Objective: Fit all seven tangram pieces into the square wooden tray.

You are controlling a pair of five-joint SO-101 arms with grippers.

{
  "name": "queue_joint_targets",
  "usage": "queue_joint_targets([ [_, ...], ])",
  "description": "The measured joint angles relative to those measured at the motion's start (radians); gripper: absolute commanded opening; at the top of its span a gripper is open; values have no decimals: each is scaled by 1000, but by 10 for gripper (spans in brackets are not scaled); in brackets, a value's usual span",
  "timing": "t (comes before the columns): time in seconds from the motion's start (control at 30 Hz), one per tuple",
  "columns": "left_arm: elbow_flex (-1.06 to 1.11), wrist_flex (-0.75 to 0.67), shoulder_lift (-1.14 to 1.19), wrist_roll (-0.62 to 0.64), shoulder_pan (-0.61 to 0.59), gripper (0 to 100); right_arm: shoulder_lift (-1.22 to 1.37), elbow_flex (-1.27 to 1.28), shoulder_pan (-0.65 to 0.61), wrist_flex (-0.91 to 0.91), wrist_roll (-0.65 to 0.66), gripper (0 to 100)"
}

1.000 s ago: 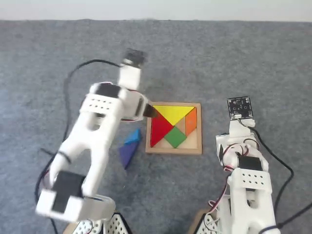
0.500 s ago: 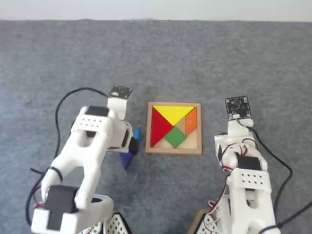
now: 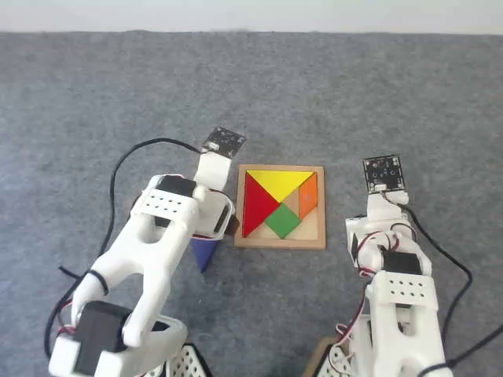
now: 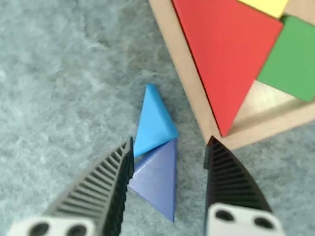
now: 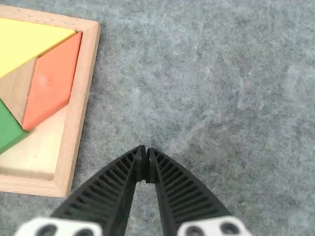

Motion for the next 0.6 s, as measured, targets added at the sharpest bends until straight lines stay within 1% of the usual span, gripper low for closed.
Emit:
queue_joint_targets([
  [0.13, -2, -20, 20, -34, -8, 213, 0, 0, 0, 0, 0, 7],
  [0.23, -38, -40, 114, -49, -25, 194, 0, 0, 0, 0, 0, 7],
  [0.37, -98, -44, 242, -66, -37, 193, 0, 0, 0, 0, 0, 7],
  [0.5, -129, -52, 262, -78, -40, 190, 0, 0, 0, 0, 0, 7],
  [0.6, -146, -64, 273, -81, -40, 148, 0, 0, 0, 0, 0, 7],
])
